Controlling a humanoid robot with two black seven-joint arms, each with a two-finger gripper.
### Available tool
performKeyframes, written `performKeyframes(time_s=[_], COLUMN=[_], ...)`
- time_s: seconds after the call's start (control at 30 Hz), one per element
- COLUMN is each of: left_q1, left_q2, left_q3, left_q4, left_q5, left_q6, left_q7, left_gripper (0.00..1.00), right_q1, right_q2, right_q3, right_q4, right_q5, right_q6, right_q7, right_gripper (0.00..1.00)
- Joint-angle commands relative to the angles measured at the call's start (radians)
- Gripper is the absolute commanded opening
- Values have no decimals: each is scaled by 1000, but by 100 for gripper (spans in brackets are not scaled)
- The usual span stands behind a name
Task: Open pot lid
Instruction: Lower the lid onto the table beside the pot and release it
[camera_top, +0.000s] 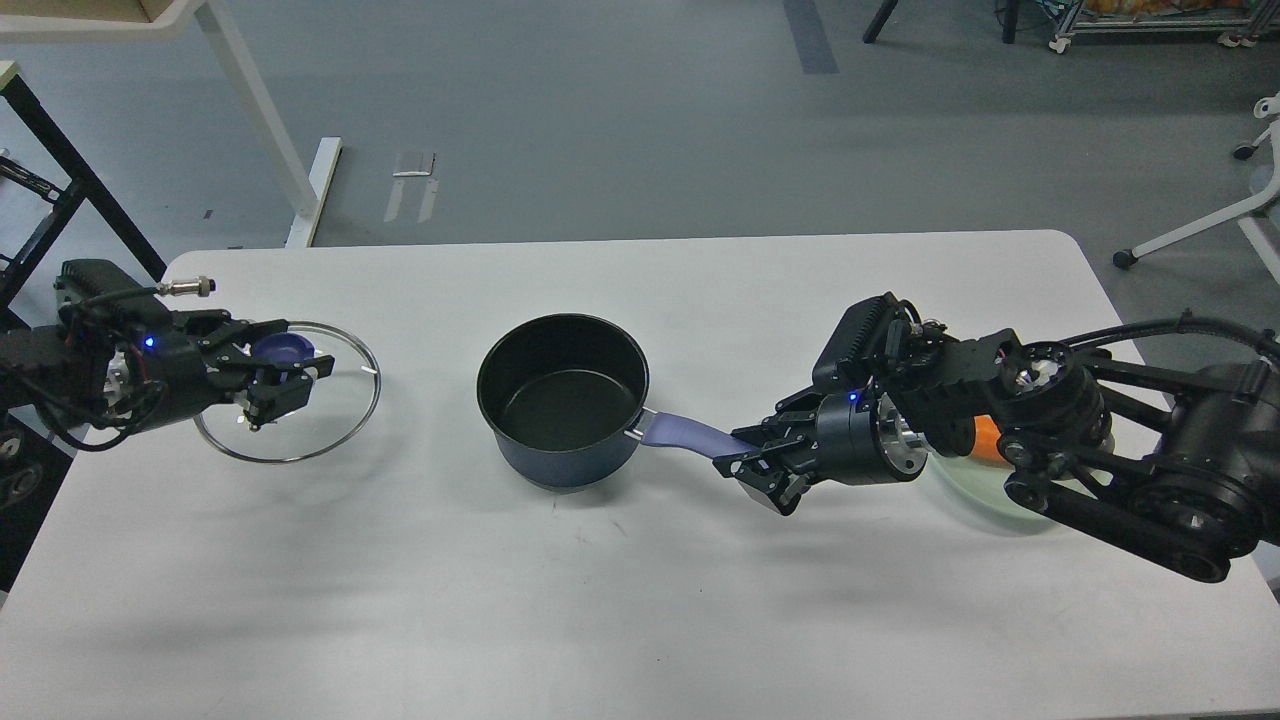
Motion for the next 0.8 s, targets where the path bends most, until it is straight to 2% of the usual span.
performKeyframes(time_s=[0.0, 0.33, 0.4, 0.47, 0.5, 0.53, 0.6, 0.77], left_q1=[63, 111, 111, 111, 111, 110, 110, 110], left_q2=[-14, -62, -62, -62, -62, -62, -62, -59], left_q3=[-1, 2, 2, 2, 2, 2, 2, 1], left_q4=[49, 99, 99, 99, 99, 99, 92, 92], left_q5=[-5, -23, -34, -42, -43, -43, -43, -45], left_q6=[43, 57, 57, 57, 57, 57, 59, 59], left_q7=[-12, -25, -28, -29, -31, -35, -53, -53], left_gripper=[51, 52, 54, 64, 78, 87, 87, 88], right_q1=[1, -1, -1, -1, -1, -1, -1, 1], right_q2=[-8, -13, -11, -11, -10, -10, -11, -13], right_q3=[0, 0, 0, 0, 0, 0, 0, -2], right_q4=[0, 0, 0, 0, 0, 0, 0, 0], right_q5=[1, 2, 2, 2, 2, 2, 2, 4], right_q6=[0, 0, 0, 0, 2, 0, 2, 0], right_q7=[0, 2, 0, 0, 0, 0, 2, 5], right_gripper=[27, 27, 27, 27, 29, 31, 38, 57])
